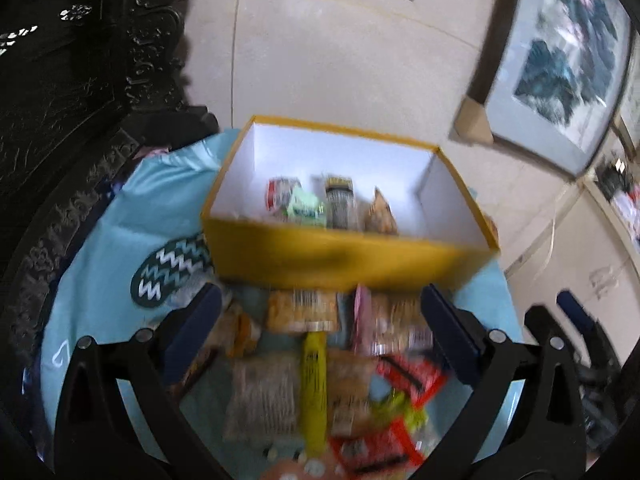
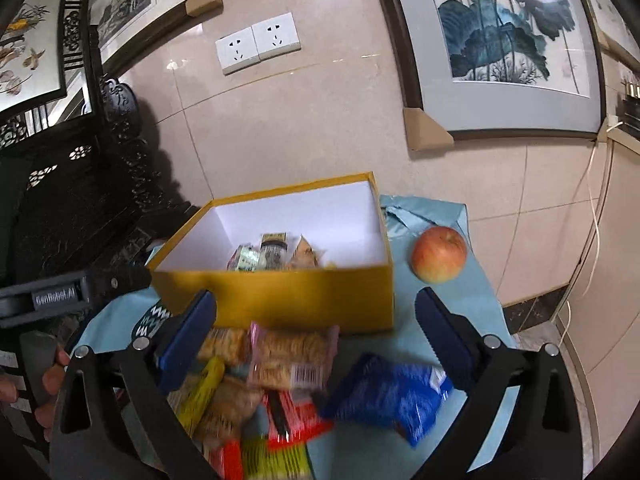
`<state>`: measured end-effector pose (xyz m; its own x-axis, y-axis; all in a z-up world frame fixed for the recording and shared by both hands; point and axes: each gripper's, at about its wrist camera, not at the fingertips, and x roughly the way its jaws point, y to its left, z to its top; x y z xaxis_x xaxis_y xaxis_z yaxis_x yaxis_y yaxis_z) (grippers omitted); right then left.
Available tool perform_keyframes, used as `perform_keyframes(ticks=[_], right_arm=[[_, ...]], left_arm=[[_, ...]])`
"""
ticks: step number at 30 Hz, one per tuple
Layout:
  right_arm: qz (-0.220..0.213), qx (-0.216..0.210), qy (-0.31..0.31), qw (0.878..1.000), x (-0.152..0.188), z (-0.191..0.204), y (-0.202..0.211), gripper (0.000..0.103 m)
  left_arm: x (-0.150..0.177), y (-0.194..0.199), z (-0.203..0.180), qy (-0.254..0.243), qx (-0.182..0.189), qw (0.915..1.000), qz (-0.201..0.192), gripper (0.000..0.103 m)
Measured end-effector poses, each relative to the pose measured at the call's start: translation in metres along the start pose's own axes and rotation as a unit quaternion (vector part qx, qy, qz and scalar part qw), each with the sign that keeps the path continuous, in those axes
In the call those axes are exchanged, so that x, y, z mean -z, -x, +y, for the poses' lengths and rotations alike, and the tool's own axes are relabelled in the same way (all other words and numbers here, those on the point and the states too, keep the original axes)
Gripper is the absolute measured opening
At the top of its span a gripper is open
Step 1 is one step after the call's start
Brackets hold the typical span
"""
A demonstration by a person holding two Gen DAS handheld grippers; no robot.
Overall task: Organize snacks
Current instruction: 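Move both tools back over the snacks on the table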
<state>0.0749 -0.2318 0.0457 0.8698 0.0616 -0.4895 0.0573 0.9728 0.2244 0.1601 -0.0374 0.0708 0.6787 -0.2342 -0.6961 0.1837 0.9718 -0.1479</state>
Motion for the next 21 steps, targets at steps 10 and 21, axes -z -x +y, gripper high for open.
perform_keyframes(ticks=[10, 21], right_arm=[[0.077, -0.032, -0.005, 0.997, 0.070, 0.009, 0.015, 0.101], [0.127, -0.031, -0.046, 0.990, 0.112, -0.013, 0.013, 0.101]], left_arm=[[0.082, 0.008, 0.014, -0.017, -0.021, 0.9991, 0.032, 0.101], [0.129, -0.001, 0.014, -0.050, -0.016, 0.9975, 0.048, 0.101]])
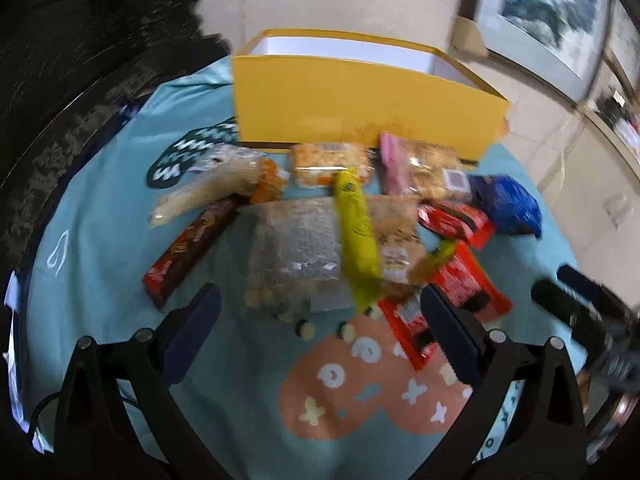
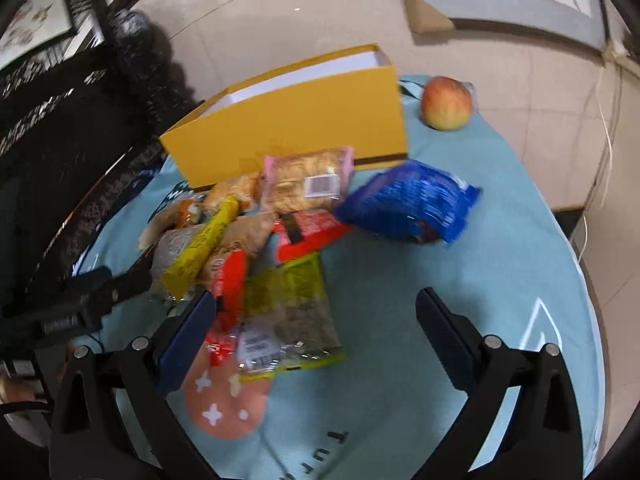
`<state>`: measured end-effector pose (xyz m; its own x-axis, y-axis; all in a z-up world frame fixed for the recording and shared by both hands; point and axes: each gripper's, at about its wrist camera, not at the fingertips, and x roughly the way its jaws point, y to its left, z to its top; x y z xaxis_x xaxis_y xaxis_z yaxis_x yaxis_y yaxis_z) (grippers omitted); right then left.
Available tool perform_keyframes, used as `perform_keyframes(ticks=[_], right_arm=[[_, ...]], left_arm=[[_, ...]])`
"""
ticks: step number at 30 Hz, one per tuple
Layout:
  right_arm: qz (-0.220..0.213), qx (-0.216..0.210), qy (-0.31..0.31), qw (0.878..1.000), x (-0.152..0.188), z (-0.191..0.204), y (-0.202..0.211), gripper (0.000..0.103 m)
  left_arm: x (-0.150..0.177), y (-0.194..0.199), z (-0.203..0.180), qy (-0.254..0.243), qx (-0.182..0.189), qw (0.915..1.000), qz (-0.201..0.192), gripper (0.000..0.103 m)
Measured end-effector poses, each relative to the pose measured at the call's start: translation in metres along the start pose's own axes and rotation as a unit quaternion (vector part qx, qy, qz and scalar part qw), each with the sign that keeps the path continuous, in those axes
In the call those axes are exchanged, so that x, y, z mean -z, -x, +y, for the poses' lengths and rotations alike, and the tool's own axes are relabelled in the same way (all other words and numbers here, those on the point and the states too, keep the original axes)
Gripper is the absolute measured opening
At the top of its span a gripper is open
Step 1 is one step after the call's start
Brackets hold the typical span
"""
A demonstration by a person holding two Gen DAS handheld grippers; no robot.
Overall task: Organize snacks
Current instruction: 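Move both tools back over the snacks on the table, then grasp the red-and-black packet with the left tool while the right tool grasps a yellow-green packet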
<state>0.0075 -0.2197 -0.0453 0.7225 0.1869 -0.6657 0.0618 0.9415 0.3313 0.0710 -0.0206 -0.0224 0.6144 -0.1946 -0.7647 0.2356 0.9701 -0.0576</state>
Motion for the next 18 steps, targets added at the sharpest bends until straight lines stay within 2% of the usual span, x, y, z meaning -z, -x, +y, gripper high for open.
perform_keyframes(ticks=[6, 12, 18], right_arm=[[-0.005, 0.000, -0.018, 1.000, -0.003, -0.015, 0.009, 0.101], [-0.012, -0.006, -0.018, 1.000, -0.001, -0.019, 0.015, 0.101], [-0.005, -0.006, -0.019, 1.000, 0.001, -0.025, 0.014, 0.101]], left_arm=[[0.011, -0.007, -0.039, -0.063, 0.011, 0.9980, 0.002, 0.101], [0.017, -0.024, -0.067, -0.093, 0.028, 0.9950, 0.021, 0.101], [0.013, -0.042, -0.073, -0.078, 0.040, 0.9956, 0.031, 0.100]])
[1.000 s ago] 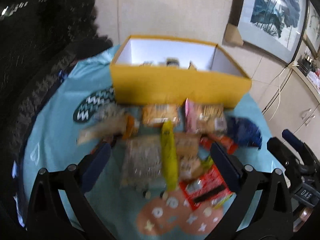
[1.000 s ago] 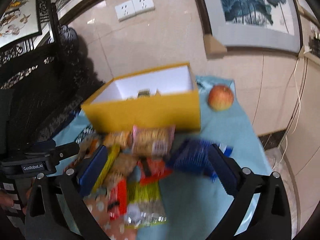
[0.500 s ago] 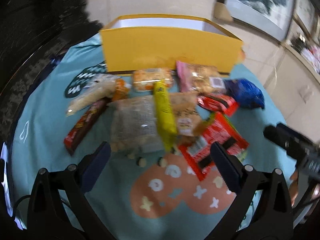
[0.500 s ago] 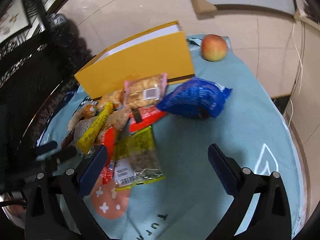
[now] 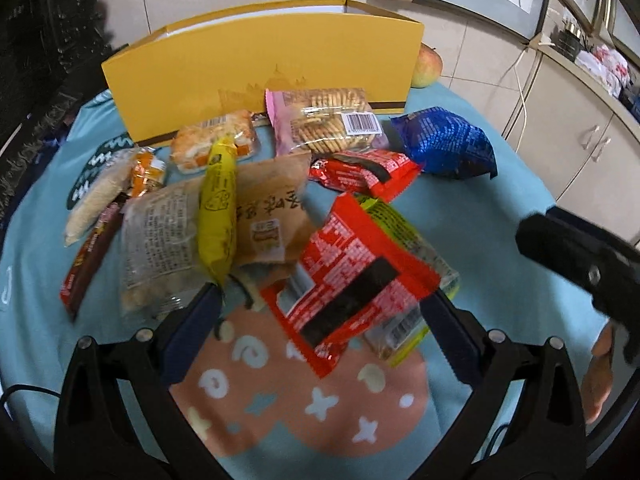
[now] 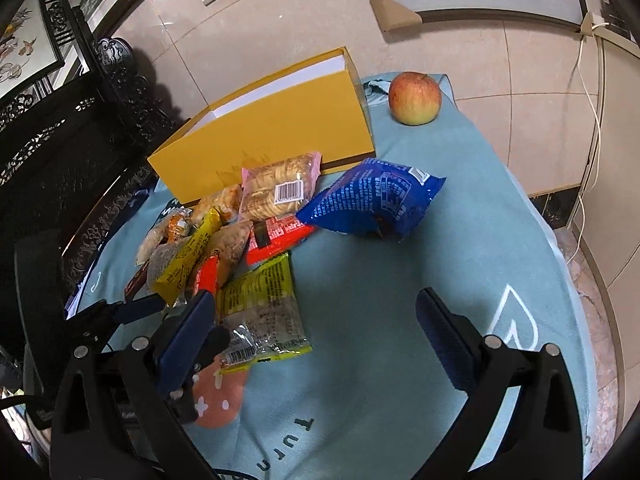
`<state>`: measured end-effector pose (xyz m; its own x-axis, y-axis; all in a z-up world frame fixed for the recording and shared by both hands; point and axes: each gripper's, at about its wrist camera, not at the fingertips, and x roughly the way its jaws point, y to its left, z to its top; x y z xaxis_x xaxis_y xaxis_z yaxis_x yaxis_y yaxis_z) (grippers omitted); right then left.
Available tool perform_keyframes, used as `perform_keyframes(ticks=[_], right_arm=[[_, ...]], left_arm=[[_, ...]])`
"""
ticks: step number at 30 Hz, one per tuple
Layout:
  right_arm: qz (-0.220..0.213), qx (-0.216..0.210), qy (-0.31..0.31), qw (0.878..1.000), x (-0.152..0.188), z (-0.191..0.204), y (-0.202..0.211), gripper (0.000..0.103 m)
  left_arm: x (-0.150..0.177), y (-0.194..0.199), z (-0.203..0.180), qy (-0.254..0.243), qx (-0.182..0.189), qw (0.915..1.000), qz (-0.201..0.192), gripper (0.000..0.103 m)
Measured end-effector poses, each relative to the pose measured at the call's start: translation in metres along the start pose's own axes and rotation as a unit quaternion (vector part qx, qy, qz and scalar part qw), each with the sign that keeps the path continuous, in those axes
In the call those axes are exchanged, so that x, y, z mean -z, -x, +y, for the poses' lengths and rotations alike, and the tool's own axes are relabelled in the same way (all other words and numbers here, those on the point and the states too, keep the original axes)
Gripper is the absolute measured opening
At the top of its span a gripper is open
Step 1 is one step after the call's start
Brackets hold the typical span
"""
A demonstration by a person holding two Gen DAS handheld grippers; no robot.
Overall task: Organize snacks
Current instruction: 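Grasp the red-and-black packet with the left tool while the right tool grasps a yellow-green packet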
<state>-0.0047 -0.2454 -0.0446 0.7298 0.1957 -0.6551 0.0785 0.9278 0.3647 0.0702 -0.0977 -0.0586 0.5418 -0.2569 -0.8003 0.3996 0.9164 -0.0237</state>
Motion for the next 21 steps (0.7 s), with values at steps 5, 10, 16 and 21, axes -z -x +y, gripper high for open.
perform_keyframes(ticks=[5, 10, 16, 21], right_arm=[[0.006, -0.001, 0.001, 1.000, 0.001, 0.000, -0.001, 0.101], [0.010, -0.001, 0.011, 1.000, 0.000, 0.004, -0.003, 0.101], [0.036, 0.013, 0.068, 0.997, 0.004, 0.029, -0.018, 0.101], [0.067, 0.033, 0.125, 0.989, 0.008, 0.062, -0.044, 0.101]], left_arm=[[-0.004, -0.011, 0.011, 0.032, 0.049, 0.9982, 0.012, 0.040], [0.003, -0.004, 0.018, 0.031, 0.042, 0.9986, 0.010, 0.040], [0.009, 0.028, 0.037, 0.056, 0.050, 0.9971, -0.010, 0.040], [0.018, 0.055, 0.062, 0.074, 0.025, 0.9962, -0.040, 0.040]])
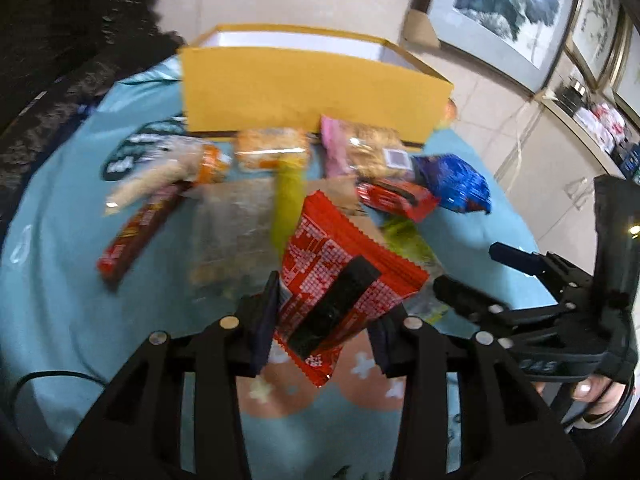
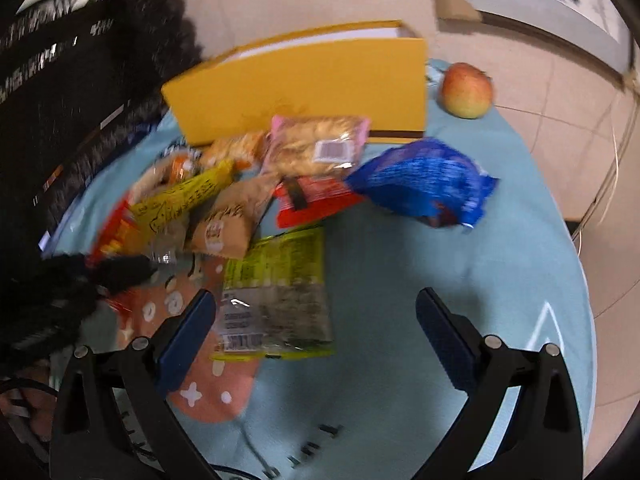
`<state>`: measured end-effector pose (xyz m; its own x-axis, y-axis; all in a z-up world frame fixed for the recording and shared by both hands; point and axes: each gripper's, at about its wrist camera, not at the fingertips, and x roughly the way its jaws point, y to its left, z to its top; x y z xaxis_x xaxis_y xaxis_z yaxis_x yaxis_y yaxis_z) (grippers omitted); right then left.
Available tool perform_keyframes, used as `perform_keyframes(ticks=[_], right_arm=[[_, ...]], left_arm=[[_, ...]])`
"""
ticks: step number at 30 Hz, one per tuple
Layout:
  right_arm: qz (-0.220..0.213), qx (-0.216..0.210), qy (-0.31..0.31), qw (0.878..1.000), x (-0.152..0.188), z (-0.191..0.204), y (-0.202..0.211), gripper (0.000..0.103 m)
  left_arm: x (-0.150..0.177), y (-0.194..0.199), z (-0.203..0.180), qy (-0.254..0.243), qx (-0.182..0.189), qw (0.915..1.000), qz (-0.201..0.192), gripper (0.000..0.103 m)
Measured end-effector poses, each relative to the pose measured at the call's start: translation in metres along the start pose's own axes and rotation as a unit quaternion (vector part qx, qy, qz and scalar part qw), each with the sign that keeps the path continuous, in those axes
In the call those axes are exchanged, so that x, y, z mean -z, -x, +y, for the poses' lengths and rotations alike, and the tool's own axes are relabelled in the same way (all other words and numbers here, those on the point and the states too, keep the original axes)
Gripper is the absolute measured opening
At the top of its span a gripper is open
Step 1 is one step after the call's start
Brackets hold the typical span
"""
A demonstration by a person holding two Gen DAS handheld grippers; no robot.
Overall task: Organize snacks
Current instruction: 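Grasp the red-and-black packet with the left tool while the right tool grasps a yellow-green packet, then carry both packets into the yellow box and open both tools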
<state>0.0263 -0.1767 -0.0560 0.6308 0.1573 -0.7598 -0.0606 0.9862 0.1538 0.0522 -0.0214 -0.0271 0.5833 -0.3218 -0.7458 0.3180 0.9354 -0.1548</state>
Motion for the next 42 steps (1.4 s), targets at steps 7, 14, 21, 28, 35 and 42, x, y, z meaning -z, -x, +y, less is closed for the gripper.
perform_keyframes(ticks=[7, 14, 21, 28, 35, 42], right_arm=[[0.053, 0.051, 0.074, 0.995, -0.001, 0.042, -0.046, 0.082], [0.052, -0.015, 0.021, 0.998, 0.000, 0.021, -0.026, 0.061], [0.017, -0.048, -0.023, 0.998, 0.002, -0.006, 0.015, 0.061], [-0.046, -0.041, -0.001, 0.998, -0.014, -0.004, 0.057, 0.062], [-0.112, -0.039, 0.021, 0.993, -0.061, 0.003, 0.086, 0.062], [-0.196, -0.018, -0.020, 0.980, -0.129, -0.013, 0.088, 0.062]], left_arm=[[0.007, 0.004, 0.029, 0.026, -0.015, 0.9995, 0.001, 0.040], [0.008, 0.006, 0.035, 0.030, -0.011, 0.9995, 0.000, 0.040], [0.006, 0.013, 0.035, 0.034, -0.012, 0.9993, -0.005, 0.040], [-0.009, 0.033, 0.023, 0.013, -0.016, 0.9995, -0.024, 0.040], [-0.056, 0.055, 0.012, -0.002, -0.048, 0.9964, -0.070, 0.040], [-0.142, 0.044, 0.010, 0.019, -0.057, 0.9939, -0.093, 0.040]])
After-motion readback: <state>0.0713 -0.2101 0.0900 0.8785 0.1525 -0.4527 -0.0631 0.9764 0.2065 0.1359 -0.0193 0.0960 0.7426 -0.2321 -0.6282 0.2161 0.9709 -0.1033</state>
